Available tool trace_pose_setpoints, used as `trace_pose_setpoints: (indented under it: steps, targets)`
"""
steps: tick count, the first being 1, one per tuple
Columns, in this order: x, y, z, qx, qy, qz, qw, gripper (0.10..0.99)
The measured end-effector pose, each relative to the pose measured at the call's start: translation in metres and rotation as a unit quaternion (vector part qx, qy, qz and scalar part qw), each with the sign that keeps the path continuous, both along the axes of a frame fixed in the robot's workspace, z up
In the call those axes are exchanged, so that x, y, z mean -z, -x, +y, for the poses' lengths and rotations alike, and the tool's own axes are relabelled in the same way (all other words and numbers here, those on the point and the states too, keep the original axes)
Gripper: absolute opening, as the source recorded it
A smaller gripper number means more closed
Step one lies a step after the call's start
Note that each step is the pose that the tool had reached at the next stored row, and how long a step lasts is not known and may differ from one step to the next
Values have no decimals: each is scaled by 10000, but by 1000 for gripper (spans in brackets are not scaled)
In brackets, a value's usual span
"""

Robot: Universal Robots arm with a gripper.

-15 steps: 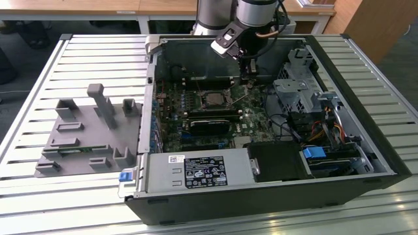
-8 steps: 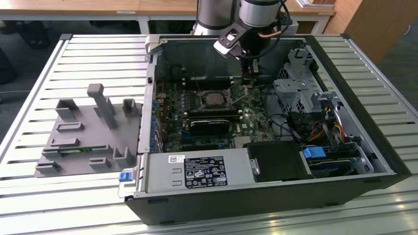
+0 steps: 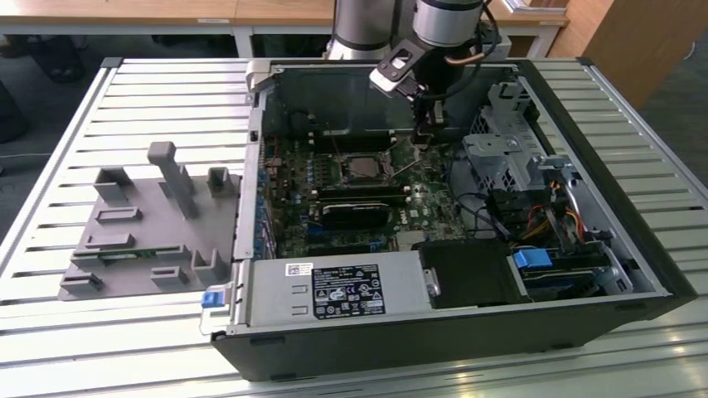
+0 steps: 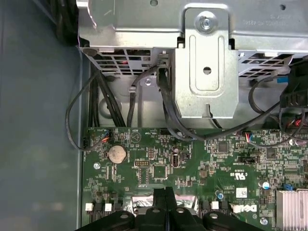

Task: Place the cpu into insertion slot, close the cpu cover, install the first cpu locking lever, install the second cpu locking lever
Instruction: 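Close the cpu cover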

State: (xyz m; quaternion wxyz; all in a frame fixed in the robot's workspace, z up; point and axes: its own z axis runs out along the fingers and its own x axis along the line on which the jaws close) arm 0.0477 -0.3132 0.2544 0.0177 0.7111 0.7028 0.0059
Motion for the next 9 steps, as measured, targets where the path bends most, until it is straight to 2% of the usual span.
trace_pose_setpoints:
  steps: [5,9]
  targets:
    - [10,-47,10,-2,0,22,10000,106]
    - [18,-65,12,-76,0,28,10000,106]
